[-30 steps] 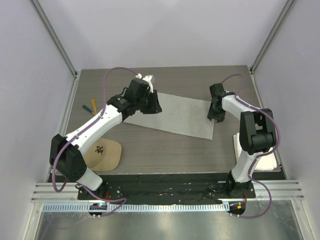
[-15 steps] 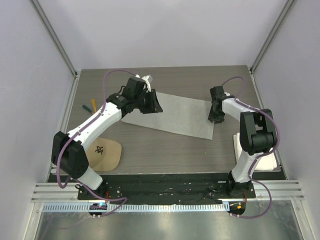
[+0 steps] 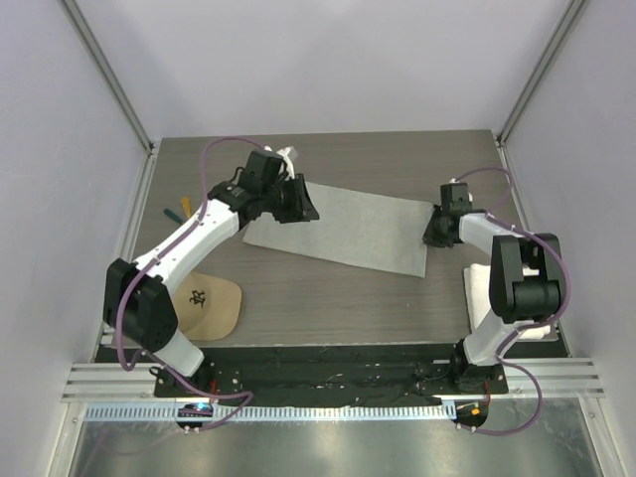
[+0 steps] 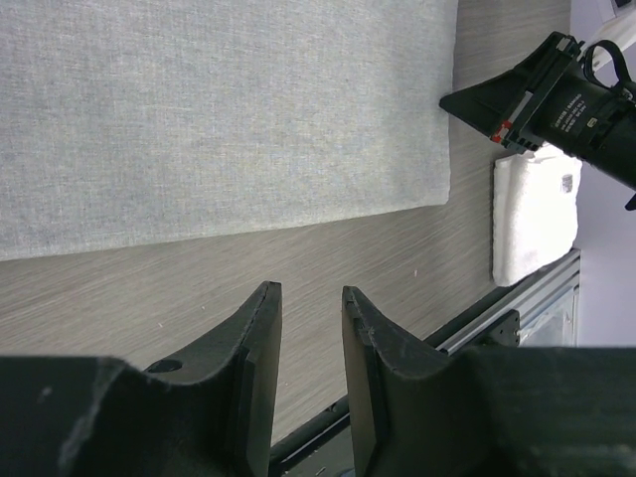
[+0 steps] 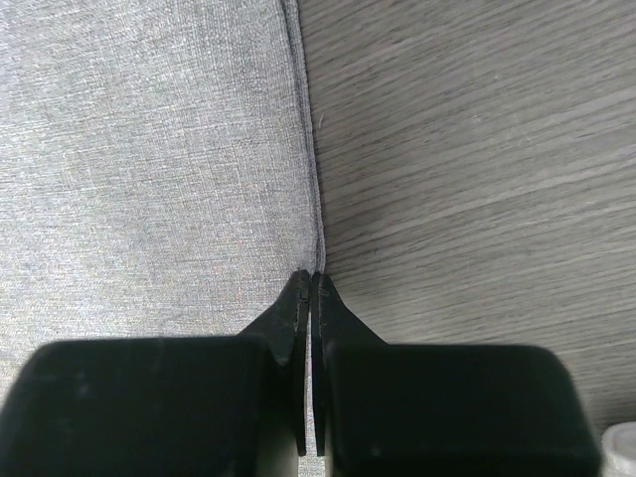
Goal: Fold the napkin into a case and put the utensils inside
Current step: Pick up the rectangle-folded napkin from the center of the board.
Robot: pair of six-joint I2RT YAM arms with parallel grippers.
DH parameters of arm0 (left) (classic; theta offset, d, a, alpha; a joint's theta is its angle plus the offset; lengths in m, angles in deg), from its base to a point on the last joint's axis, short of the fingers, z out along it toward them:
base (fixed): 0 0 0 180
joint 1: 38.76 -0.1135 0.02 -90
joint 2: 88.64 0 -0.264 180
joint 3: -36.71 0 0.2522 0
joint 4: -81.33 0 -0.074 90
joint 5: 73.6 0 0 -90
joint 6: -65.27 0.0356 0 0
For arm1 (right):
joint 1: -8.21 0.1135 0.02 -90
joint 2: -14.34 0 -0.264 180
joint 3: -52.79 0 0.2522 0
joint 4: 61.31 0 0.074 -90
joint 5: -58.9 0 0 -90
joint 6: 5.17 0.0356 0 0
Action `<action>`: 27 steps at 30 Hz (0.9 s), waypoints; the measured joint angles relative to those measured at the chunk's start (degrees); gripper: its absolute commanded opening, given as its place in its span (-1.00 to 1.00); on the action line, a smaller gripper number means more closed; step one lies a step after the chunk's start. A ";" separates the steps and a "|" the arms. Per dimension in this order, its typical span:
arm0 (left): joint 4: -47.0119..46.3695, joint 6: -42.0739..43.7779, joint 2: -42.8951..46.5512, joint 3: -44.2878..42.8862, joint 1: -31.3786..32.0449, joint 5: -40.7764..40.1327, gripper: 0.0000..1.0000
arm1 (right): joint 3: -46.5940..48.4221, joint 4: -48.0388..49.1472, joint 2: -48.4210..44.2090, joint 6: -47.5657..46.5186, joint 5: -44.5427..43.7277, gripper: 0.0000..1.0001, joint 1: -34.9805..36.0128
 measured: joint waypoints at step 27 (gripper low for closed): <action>-9.38 -12.55 -28.98 -17.73 5.14 7.69 -0.48 | -7.91 -15.37 -25.24 1.60 0.24 -0.98 -9.03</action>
